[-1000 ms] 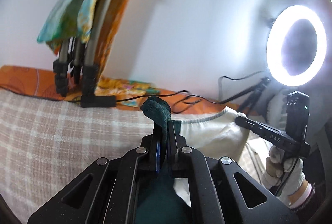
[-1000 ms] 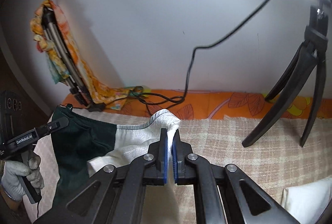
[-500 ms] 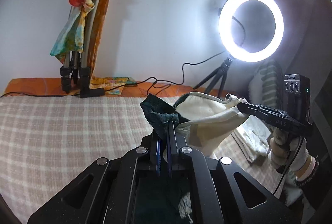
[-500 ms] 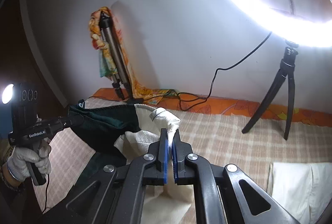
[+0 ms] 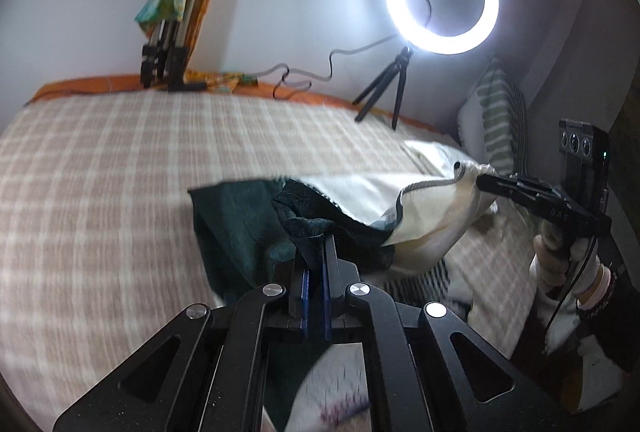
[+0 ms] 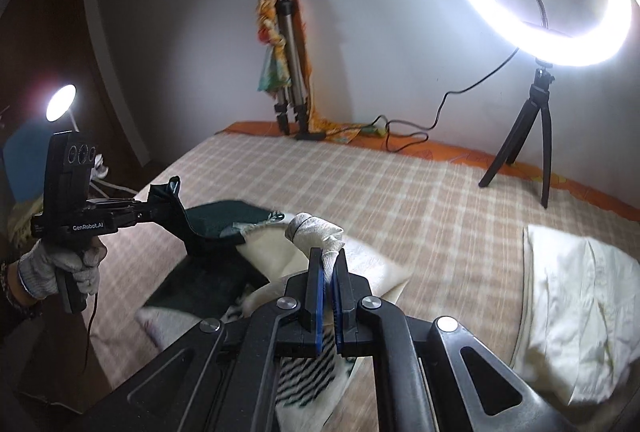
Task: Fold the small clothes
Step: 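Lay the hem down on the collar end and open both grippers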
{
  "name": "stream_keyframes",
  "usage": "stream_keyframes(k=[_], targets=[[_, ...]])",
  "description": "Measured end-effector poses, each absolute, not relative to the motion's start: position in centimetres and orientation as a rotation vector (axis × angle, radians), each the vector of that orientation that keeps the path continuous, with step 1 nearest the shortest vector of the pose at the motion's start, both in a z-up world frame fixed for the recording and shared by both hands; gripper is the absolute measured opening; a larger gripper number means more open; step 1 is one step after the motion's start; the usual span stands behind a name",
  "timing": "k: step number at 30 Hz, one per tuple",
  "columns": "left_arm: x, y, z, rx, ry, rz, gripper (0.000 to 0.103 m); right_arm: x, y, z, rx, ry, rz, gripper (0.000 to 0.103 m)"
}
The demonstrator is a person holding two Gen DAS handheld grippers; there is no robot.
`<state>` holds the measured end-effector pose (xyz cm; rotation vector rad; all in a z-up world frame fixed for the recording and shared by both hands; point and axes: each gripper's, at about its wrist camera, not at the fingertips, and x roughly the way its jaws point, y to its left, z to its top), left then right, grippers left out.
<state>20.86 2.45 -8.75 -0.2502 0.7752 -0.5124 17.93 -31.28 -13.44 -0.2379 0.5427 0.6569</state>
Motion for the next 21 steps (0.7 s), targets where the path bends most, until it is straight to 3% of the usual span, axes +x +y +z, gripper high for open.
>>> stream_keyframes(k=[12,17,21], targets=[[15.6,2.8,-11.6,-0.186,0.785,-0.492,0.003,13.0,-33.6,-20.1,-0.302,0.555,0.615,0.003],[14.1,2.4,-12.2,-0.115,0.790,-0.490,0.003,11.5,-33.9,-21.6,-0.378,0.549,0.622,0.008],[13.2,2.2,-12.8,-0.065,0.831,-0.495,0.009,10.6,-34.5,-22.0,-0.412,0.558,0.632,0.009]])
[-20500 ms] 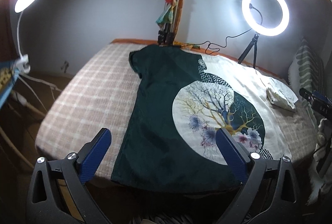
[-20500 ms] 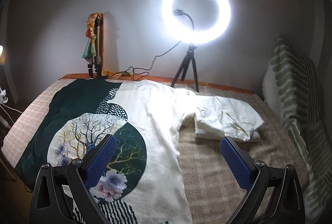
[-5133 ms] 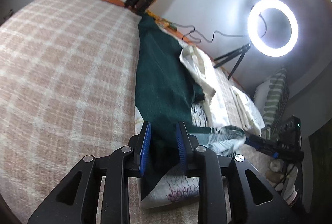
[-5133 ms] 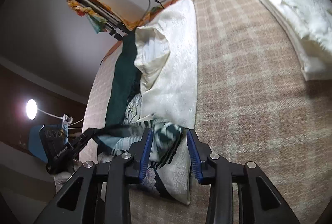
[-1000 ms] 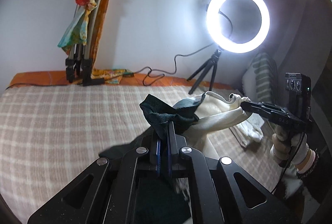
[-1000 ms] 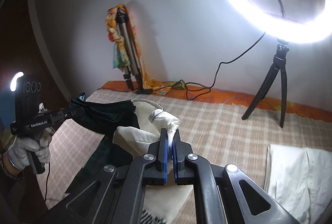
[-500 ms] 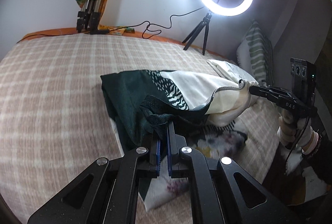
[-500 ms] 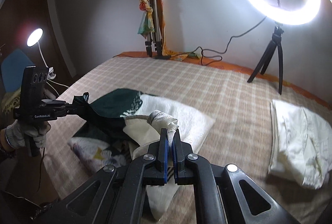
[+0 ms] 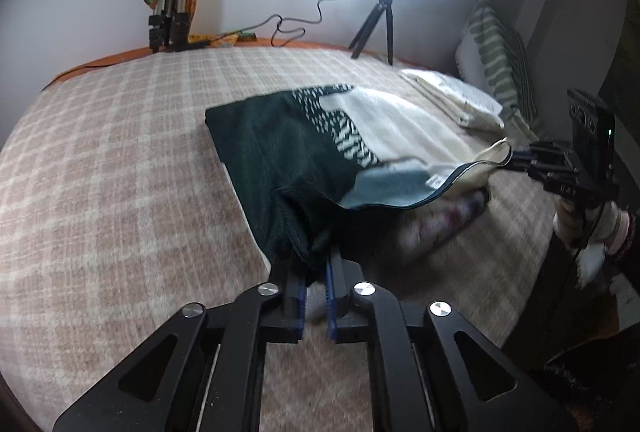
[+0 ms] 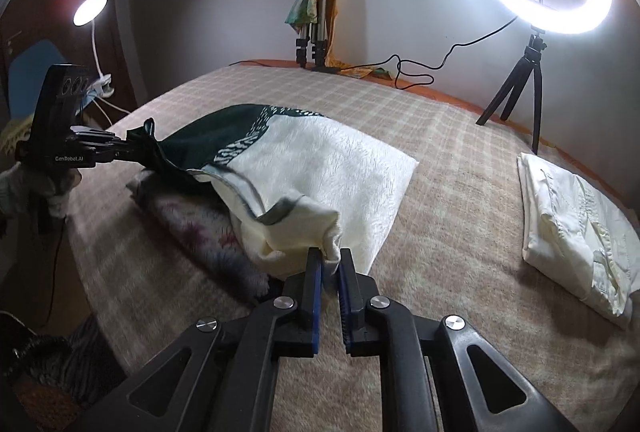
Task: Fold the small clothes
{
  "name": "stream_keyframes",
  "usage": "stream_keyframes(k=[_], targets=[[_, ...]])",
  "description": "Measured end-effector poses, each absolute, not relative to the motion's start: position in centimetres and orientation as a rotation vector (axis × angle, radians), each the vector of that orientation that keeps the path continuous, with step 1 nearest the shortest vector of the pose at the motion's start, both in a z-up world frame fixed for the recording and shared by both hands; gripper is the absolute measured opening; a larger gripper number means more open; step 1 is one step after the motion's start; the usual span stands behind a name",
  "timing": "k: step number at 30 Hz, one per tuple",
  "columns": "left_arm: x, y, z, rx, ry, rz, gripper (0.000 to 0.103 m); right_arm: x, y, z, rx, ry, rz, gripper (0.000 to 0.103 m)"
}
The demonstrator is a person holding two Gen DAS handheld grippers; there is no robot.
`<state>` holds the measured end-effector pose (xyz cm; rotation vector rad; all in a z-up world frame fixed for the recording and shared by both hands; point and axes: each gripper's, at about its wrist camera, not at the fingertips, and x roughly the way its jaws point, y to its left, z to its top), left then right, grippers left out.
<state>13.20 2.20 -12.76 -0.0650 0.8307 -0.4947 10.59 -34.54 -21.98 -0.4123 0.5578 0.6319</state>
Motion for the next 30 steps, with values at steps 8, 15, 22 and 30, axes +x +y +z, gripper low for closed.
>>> stream_keyframes(k=[8,15,22,30], targets=[[10.6,4.6,-11.4,-0.070,0.827,-0.458,0.010,9.1,-37.5,-20.3,-0.364,0.552,0.651,0.018],[12.6,4.2,-8.3,-0.109,0.739,-0.475,0.010,10.4,-35.1,-18.7,-0.291,0.538,0.657,0.024],[15.3,-0.3,-11.7,0.033,0.873,-0.504,0.010,13.2,-30.5,-22.6,-0.364,0.659,0.650,0.024],[13.5,-0.2,-13.8,0.057,0.951,-0.524,0.010,13.8,-30.7,-25.3,-0.450,0.769,0.648,0.026]])
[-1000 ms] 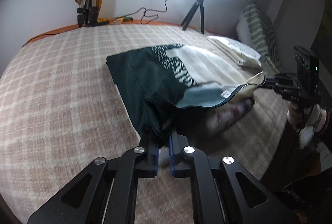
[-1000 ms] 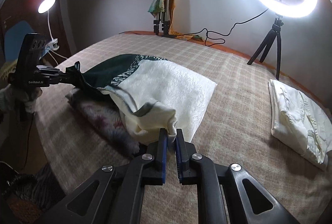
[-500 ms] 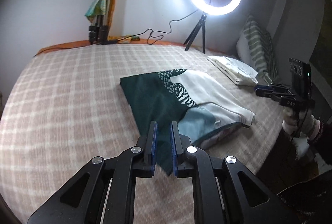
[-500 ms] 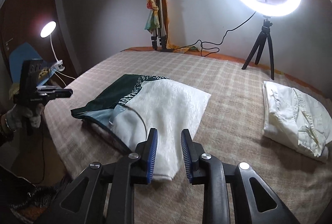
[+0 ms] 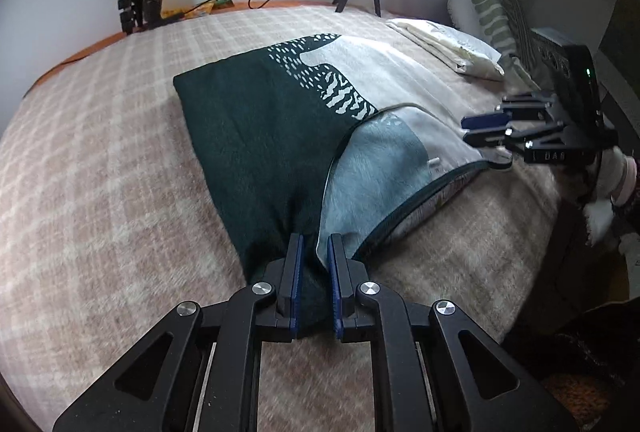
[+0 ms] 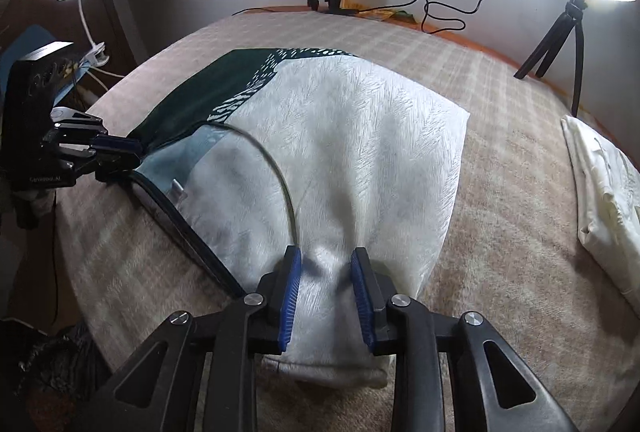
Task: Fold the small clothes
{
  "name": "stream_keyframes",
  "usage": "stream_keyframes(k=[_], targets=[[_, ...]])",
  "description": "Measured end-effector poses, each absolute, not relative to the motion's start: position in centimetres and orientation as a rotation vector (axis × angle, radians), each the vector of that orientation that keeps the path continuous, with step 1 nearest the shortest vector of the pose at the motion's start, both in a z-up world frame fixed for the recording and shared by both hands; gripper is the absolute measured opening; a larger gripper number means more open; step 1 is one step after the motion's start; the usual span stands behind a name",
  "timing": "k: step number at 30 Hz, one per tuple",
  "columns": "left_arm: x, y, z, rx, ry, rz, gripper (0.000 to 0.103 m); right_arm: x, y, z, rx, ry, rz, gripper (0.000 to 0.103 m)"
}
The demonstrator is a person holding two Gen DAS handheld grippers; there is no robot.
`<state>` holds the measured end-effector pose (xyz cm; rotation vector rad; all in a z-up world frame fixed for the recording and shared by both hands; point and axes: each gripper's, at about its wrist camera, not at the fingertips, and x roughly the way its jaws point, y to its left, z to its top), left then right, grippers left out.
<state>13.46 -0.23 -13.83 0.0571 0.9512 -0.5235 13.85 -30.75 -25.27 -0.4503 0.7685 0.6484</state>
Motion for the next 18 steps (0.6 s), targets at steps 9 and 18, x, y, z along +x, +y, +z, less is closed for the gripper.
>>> stream_keyframes(k=[9,18], targets=[[16.9,0.4,-9.3,-0.066,0.837,-0.464,0.012,17.1,-29.0,-18.6,-0.291,0.669,0.680,0.026],[21.3,-3.0,-10.8,-0.080,0.861,-0.465,0.019,25.4,-20.5,-19.1,-0.289,0.750,0.664,0.010]])
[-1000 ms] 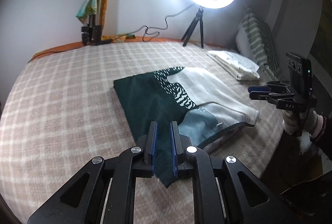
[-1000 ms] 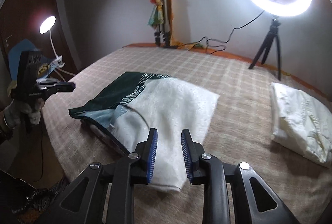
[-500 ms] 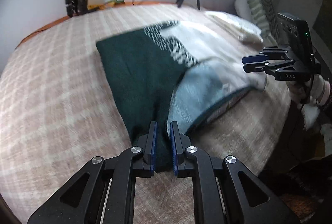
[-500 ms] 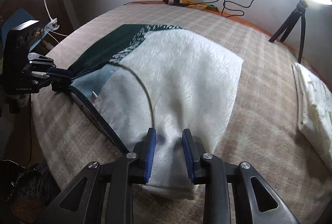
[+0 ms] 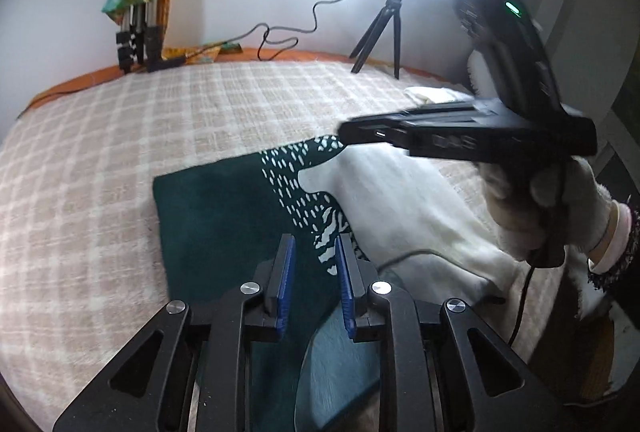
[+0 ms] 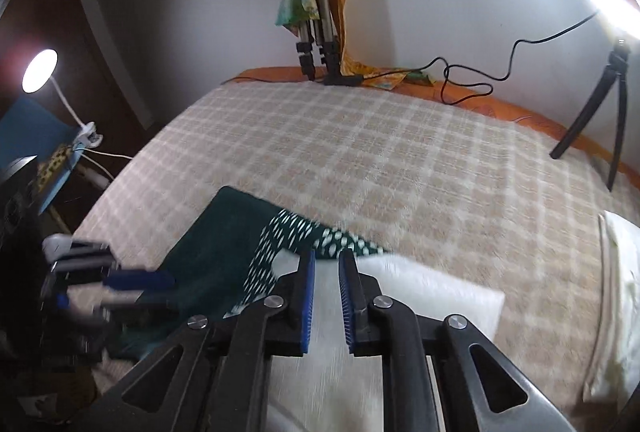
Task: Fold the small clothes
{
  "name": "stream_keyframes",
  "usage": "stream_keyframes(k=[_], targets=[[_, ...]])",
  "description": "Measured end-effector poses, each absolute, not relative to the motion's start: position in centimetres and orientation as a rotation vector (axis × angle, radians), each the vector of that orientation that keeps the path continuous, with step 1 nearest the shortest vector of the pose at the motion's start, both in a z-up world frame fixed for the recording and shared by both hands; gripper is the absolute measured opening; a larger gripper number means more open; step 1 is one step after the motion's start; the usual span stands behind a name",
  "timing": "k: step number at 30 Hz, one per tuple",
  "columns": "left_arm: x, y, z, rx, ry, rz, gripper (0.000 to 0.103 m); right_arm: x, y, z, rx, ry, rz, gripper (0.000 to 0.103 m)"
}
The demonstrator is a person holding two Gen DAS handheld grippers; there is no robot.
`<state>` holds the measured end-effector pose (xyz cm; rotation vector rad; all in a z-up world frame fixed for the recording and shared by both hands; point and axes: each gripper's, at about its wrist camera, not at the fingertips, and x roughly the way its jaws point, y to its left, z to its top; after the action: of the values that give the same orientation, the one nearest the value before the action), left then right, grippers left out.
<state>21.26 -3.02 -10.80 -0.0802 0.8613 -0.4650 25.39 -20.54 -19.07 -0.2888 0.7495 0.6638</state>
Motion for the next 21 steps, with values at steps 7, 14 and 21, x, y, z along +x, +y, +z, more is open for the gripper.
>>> stream_keyframes(k=[7,14,21], targets=[[21.6,-2.8,-13.9,-0.051,0.918,-0.427,0.019,29.1,-19.5,-22.2,-0.310,0.821,0.604,0.010],[20.4,-1.8,-13.5,-0.063,0.892,-0.407,0.019,29.7,-20.5,-22.3,-0.248,0.822,0.586,0.015],[17.2,2.6,-11.3,-0.174,0.847,-0.349,0.040,26.8,-26.6,-19.0,-0.088,0.746,0.602,0.026]])
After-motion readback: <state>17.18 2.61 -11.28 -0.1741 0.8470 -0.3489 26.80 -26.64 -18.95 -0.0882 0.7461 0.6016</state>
